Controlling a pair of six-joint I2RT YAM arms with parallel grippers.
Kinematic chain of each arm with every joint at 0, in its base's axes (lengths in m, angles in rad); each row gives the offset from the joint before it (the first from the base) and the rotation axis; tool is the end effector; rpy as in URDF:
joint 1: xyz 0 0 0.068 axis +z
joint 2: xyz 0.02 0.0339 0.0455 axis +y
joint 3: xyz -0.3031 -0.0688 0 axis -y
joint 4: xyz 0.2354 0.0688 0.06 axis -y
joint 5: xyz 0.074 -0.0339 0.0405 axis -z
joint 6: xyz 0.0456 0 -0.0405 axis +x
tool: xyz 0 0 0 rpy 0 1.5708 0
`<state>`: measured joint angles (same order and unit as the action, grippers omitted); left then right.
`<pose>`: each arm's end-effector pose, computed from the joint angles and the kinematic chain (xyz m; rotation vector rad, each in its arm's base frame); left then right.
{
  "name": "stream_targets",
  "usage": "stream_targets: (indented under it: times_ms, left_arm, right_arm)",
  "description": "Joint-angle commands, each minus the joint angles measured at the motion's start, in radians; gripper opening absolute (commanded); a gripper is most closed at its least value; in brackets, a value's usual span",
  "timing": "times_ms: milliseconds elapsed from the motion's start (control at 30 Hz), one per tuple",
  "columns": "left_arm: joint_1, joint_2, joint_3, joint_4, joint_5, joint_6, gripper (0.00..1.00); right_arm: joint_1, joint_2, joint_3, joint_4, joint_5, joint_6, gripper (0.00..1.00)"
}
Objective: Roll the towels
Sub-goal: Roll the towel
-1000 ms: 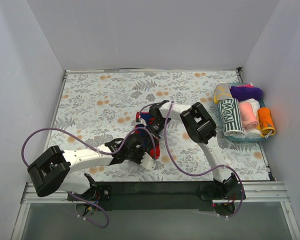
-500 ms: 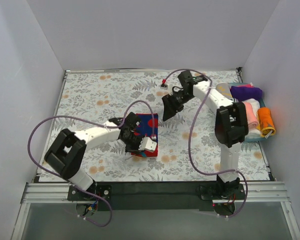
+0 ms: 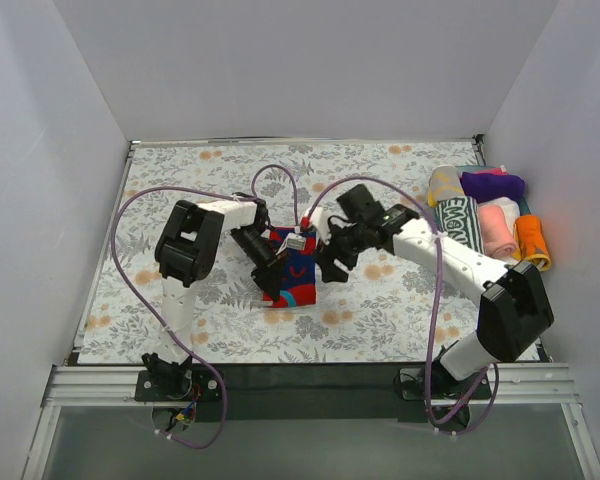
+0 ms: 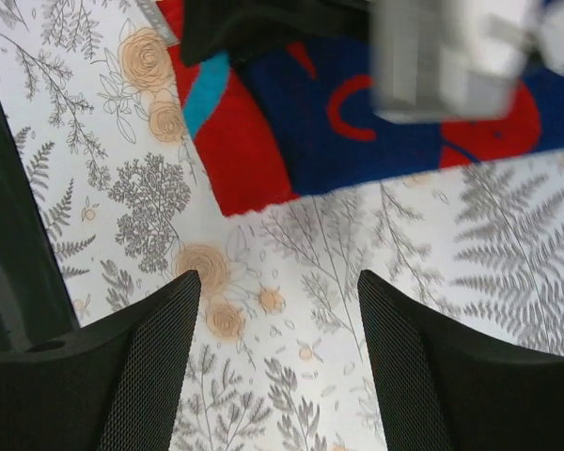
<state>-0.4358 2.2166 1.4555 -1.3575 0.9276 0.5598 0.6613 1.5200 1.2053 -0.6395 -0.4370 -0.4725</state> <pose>0.3123 -0.1857 0.1501 -0.8454 -2.2584 1.2337 0.2357 0.2079 0.3063 -1.4916 2.0139 0.6276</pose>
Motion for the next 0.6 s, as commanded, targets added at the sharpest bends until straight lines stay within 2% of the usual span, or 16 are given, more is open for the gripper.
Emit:
stream_targets:
  times_ms: [0,300,433,533,567]
  left_arm:
    - [0.011,0.109,0.041,0.058,-0.153,0.062,0.15]
    - [0.026,0.196,0.101,0.044,-0.156,0.048,0.2]
    - [0.037,0.209,0.118,0.037,-0.138,0.045,0.24]
    - [0.043,0.215,0.128,0.037,-0.125,0.04,0.25]
    - [0.051,0.215,0.129,0.037,-0.118,0.038,0.26]
  right_arm:
    - [0.154,-0.017,-0.061,0.161,0.196,-0.06,0.62]
    - [0.375,0.13,-0.101,0.345,0.392,-0.136,0.62]
    - [0.403,0.186,-0.11,0.36,0.373,-0.144,0.6]
    - [0.411,0.212,-0.128,0.366,0.362,-0.146,0.5]
    - [0.412,0.226,-0.141,0.366,0.362,-0.146,0.4]
